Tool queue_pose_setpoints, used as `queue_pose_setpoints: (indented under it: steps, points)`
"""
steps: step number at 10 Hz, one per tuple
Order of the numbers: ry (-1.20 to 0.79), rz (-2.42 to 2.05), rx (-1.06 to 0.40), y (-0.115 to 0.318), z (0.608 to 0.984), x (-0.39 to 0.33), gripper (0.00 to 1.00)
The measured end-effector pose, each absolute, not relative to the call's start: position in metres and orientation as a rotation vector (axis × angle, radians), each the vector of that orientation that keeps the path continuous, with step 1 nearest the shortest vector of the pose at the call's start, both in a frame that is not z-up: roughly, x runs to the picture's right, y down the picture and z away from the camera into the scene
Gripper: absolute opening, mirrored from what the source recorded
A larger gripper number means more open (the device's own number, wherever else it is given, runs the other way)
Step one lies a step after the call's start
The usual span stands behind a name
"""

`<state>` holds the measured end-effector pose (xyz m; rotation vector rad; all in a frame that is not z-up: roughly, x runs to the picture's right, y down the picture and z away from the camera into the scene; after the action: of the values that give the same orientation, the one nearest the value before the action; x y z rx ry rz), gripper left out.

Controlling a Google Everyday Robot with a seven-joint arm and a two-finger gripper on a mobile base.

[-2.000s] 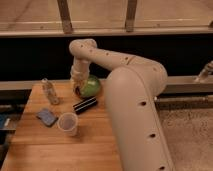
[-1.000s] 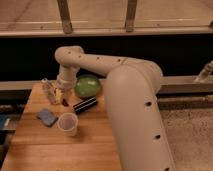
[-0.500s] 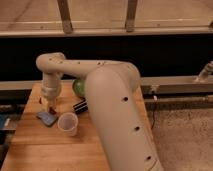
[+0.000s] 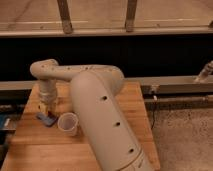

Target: Place the pepper on the white sponge

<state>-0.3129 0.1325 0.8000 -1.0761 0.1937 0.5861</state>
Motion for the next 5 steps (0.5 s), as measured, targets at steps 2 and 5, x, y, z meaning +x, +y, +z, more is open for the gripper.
queue_pose_setpoints:
  steps: [2, 5]
  points:
    - [0.208, 0.584, -1.076, 0.138, 0.811, -0.318, 0.0]
    - [0.219, 0.59, -1.093, 0.146, 0.824, -0.319, 0.0]
